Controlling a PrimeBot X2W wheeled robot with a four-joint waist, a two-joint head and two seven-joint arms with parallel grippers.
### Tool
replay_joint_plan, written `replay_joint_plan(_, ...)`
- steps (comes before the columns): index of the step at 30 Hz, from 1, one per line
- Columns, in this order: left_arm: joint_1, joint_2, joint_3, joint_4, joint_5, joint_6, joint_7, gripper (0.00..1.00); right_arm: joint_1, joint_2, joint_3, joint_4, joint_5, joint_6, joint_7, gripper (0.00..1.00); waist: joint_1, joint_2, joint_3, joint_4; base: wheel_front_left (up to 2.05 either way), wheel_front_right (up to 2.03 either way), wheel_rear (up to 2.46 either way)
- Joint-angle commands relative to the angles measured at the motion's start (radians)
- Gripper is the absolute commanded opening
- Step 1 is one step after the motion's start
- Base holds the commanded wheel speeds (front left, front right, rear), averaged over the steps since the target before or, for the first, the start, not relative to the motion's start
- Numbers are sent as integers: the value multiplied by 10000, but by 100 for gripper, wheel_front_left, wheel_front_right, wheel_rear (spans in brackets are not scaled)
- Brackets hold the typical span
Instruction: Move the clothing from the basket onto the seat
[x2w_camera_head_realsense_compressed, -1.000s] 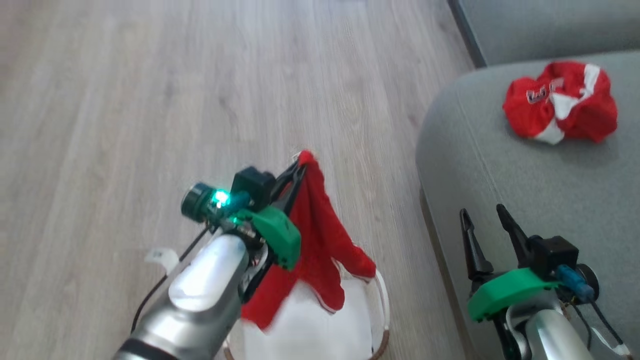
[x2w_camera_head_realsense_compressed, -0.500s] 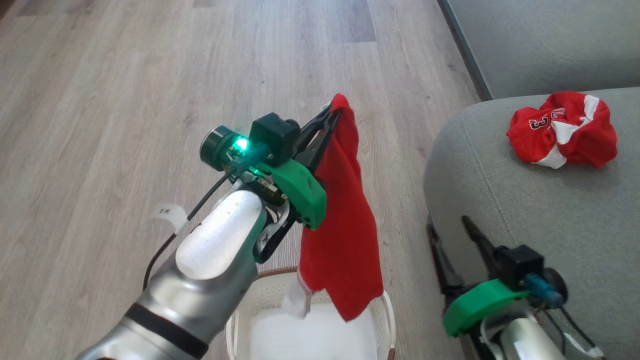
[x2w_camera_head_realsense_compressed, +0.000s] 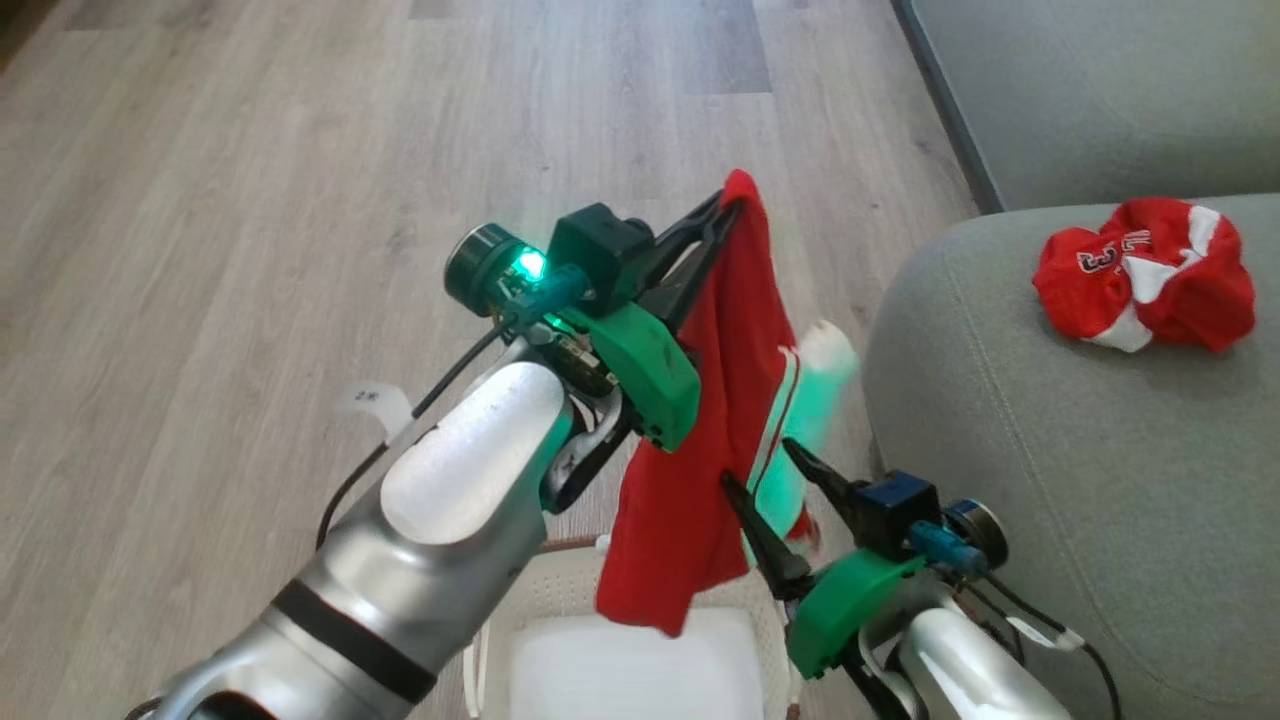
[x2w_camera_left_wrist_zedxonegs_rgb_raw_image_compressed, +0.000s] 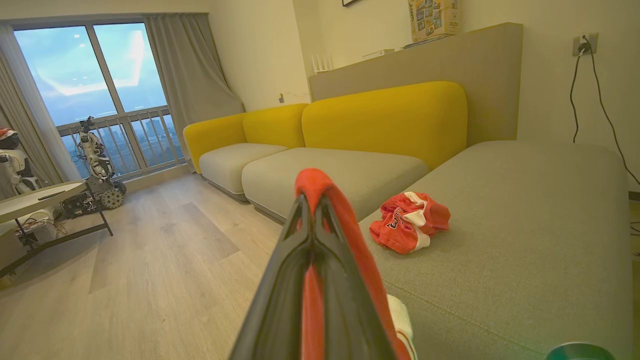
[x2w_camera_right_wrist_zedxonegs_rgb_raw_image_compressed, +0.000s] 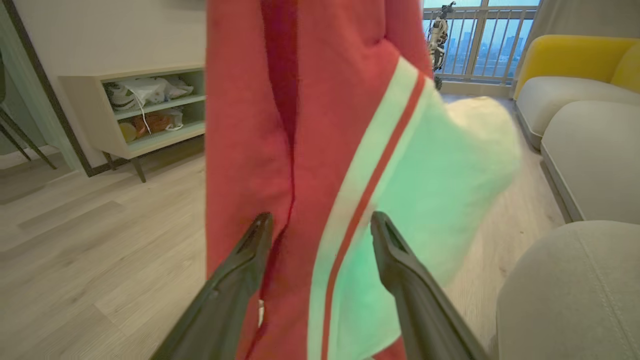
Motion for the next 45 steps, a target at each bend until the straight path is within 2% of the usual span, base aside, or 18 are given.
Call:
replay_joint_plan(1, -810, 96, 260, -357, -74, 67, -11, 0, -701, 47, 244, -197, 135, -4, -46, 100, 1, -1, -12, 84, 0, 0, 0)
replay_joint_plan(8, -907, 92, -441, -834, -530, 277, 29, 0, -1363, 47, 899, 447, 984, -4, -75, 100, 1, -1, -54, 488, 0, 0, 0)
replay_joint_plan(14, -983, 91, -856, -1136, -780, 491, -15, 0, -1573, 47, 1005, 634, 1216, -4, -78, 100, 1, -1, -67, 715, 0, 0, 0)
replay_joint_plan(15, -992, 91, -904, -1174, -828, 517, -30, 0, -1616, 47, 1012, 674, 1243, -4, -78, 87, 1, -1, -67, 741, 0, 0, 0)
replay_joint_plan(16, -997, 90, -949, -1204, -873, 547, -39, 0, -1663, 47, 1018, 705, 1270, -4, -78, 49, 1, -1, -70, 761, 0, 0, 0)
replay_joint_plan(17, -998, 90, -988, -1222, -912, 578, -50, 0, -1711, 47, 1029, 724, 1287, -4, -78, 35, 1, -1, -70, 775, 0, 0, 0)
replay_joint_plan(19, -983, 90, -1030, -1197, -979, 637, -79, 0, -1801, 47, 1042, 753, 1304, -4, -78, 0, 1, -1, -58, 782, 0, 0, 0)
replay_joint_plan(34, -316, 425, -581, -298, -1529, 962, -529, 0, -2251, 47, 142, 427, 516, -4, -79, 0, 1, -1, 103, 274, 0, 0, 0)
replay_joint_plan(35, -239, 457, -527, -233, -1571, 987, -592, 15, -2267, 47, 48, 361, 443, -4, -79, 0, 1, -1, 113, 214, 0, 0, 0)
replay_joint_plan(36, -73, 525, -447, -97, -1640, 1025, -694, 44, -2301, 47, -141, 214, 272, -4, -79, 0, 1, -1, 136, 88, 0, 0, 0)
replay_joint_plan(37, 11, 555, -419, -32, -1668, 1033, -741, 58, -2322, 47, -235, 136, 181, -4, -79, 0, 1, -1, 149, 26, 0, 0, 0)
replay_joint_plan(38, 94, 584, -391, 32, -1694, 1037, -787, 92, -2350, 47, -325, 60, 94, -4, -79, 0, 1, -1, 163, -42, 0, 0, 0)
replay_joint_plan(39, 177, 608, -366, 97, -1716, 1043, -831, 100, -2386, 47, -413, -12, 9, -4, -79, 0, 1, -1, 176, -112, 0, 0, 0)
replay_joint_plan(45, 619, 630, -261, 379, -1759, 1064, -1050, 100, -2800, 47, -886, -296, -618, -4, -79, 0, 1, -1, 281, -580, 0, 0, 0)
